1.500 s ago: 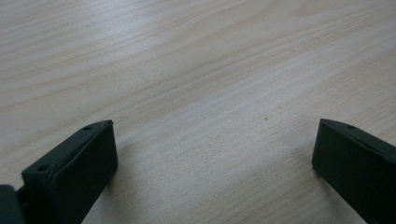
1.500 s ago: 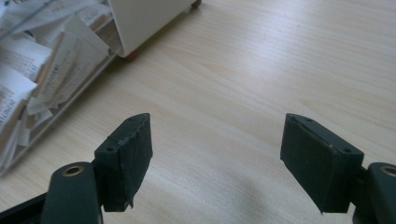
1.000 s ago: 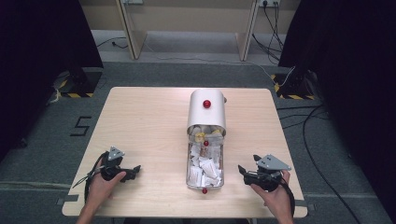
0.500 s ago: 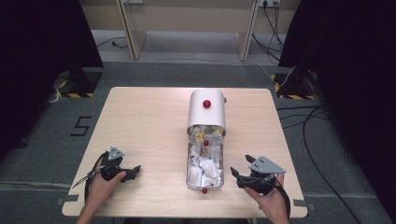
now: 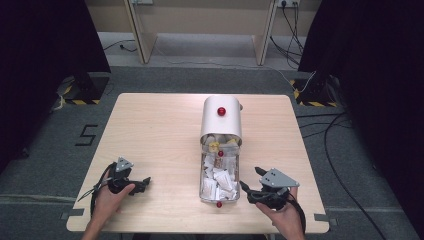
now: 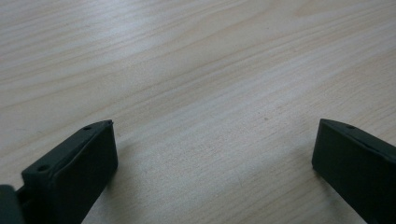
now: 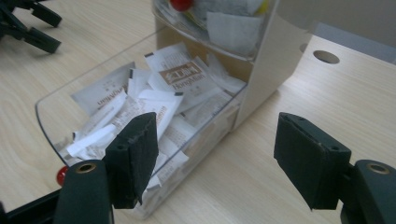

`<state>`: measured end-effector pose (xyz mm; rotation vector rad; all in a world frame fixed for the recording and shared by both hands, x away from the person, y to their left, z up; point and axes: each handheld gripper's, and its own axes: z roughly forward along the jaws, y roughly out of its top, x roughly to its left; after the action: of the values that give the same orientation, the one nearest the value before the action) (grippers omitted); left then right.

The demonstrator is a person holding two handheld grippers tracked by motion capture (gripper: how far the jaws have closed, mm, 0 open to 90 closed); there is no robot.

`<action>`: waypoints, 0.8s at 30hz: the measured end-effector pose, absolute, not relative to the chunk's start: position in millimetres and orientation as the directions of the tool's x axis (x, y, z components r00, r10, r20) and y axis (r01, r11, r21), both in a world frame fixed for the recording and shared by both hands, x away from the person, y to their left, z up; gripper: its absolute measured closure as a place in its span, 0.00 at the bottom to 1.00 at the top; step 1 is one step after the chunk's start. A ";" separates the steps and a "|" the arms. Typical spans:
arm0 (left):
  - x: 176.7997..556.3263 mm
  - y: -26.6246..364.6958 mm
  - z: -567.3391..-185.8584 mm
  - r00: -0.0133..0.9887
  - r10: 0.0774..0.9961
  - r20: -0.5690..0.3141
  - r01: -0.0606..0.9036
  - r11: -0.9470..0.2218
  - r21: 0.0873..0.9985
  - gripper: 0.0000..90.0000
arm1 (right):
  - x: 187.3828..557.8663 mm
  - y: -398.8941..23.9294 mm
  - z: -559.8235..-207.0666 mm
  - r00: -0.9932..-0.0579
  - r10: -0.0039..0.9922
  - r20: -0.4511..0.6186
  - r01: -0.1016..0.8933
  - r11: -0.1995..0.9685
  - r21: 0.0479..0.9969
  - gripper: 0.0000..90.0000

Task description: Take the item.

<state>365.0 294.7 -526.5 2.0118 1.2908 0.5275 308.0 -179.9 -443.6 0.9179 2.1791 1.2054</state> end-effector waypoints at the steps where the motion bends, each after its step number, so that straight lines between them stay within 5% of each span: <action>1: 365.0 294.7 -526.5 0.426 0.904 -0.024 0.629 -0.277 0.727 0.00 | 307.6 -178.2 -442.7 -0.665 0.742 -0.088 0.315 0.385 0.867 0.35; 24: 365.0 294.7 -526.5 0.426 0.904 -0.024 0.629 -0.277 0.726 0.00 | 306.9 -149.2 -451.1 -0.738 0.672 -0.059 0.300 0.406 0.863 0.37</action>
<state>365.0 294.7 -526.5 2.0121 1.2907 0.5275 306.9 -149.2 -451.1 0.8341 2.2684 1.2713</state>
